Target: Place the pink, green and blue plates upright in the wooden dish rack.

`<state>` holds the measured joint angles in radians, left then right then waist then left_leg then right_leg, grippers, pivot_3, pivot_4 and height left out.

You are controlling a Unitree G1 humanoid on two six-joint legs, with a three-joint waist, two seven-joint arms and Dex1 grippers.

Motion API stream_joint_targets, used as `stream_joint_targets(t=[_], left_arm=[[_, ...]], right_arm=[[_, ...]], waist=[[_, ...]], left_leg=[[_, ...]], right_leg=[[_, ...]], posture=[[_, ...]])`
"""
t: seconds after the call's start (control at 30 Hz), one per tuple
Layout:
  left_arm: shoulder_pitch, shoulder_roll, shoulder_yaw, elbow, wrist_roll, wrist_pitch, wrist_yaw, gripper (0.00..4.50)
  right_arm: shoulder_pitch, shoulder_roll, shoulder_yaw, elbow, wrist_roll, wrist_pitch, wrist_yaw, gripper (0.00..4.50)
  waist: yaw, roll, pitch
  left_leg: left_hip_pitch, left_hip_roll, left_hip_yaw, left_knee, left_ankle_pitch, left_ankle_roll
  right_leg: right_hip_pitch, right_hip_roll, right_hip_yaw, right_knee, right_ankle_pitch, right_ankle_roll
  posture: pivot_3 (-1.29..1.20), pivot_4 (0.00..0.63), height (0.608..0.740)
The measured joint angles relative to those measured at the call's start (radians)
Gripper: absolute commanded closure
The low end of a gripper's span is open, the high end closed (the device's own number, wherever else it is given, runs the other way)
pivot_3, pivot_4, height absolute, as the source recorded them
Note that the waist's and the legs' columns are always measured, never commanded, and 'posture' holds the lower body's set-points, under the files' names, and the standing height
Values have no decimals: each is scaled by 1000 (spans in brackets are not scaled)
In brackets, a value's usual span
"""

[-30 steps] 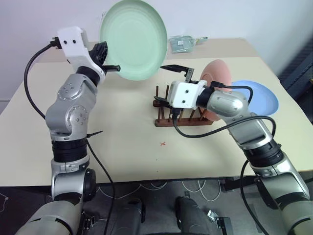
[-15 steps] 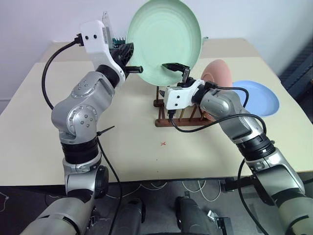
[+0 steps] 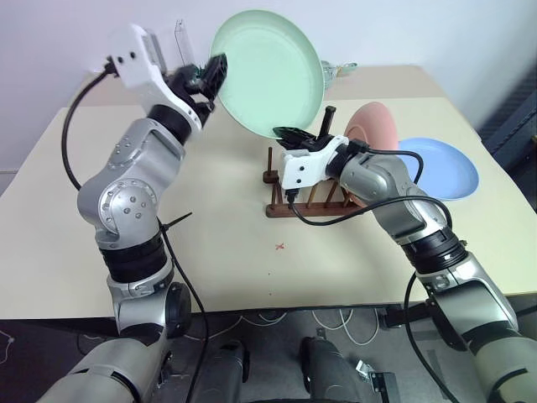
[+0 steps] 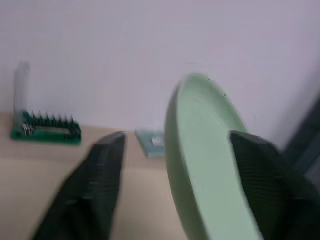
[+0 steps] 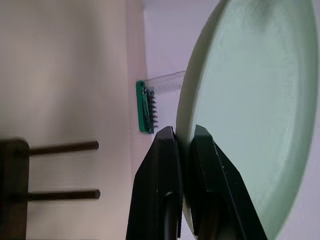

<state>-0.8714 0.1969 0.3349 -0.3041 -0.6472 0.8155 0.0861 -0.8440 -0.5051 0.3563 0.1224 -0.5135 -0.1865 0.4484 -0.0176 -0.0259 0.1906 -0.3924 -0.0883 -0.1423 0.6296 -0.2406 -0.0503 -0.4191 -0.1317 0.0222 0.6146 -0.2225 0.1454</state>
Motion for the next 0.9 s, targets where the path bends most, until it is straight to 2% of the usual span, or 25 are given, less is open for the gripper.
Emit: stream_joint_targets(t=[0.03,0.17,0.27,0.37,0.47,0.57,0.7,0.9], left_arm=[[-1,13,8,9,7,-19,-2,398],[65,179,53,90,67,-94,-80,398],[258,323,19,97,123,-169,-249,398],[421,353,-35,94,124,-175,-397,398],[511,381,-70,46,94,-171,-507,398],[635,430,-135,-76,87,-188,-632,398],[678,425,-229,-86,100,-191,-687,398],[674,370,-324,-104,114,-192,-697,398]], right_arm=[[1,11,-14,-2,23,10,6,4500],[7,66,-119,-91,215,107,64,4500],[27,148,-236,-235,481,303,123,4500],[43,208,-361,-400,778,557,128,4500],[62,211,-441,-521,1015,771,109,4500],[154,187,-556,-603,1248,956,49,4500],[239,148,-608,-622,1364,1072,-27,4500],[320,96,-608,-599,1377,1097,-57,4500]], waist=[[0,0,0],[-5,0,0],[-9,1,0],[6,1,0],[8,1,0],[6,4,-1],[4,7,0],[2,7,0]], left_leg=[[0,0,0,0,0,0],[0,1,0,-2,0,0],[0,1,0,-3,0,0],[-1,1,-2,-2,-3,5],[-1,1,-2,-2,-4,7],[0,2,-1,-3,-4,7],[1,5,1,-2,-4,7],[0,6,3,-2,-4,7]], right_leg=[[0,0,0,0,0,0],[-1,1,1,0,0,0],[-2,2,2,0,0,-1],[-2,2,1,0,0,-1],[-2,2,1,0,2,-3],[-1,1,2,-1,1,-4],[-2,4,2,0,2,-5],[-2,4,2,0,2,-4]], posture=[[0,150,740],[0,150,740],[0,150,740],[0,150,740],[0,150,740],[0,150,740],[0,150,740],[0,150,740]])
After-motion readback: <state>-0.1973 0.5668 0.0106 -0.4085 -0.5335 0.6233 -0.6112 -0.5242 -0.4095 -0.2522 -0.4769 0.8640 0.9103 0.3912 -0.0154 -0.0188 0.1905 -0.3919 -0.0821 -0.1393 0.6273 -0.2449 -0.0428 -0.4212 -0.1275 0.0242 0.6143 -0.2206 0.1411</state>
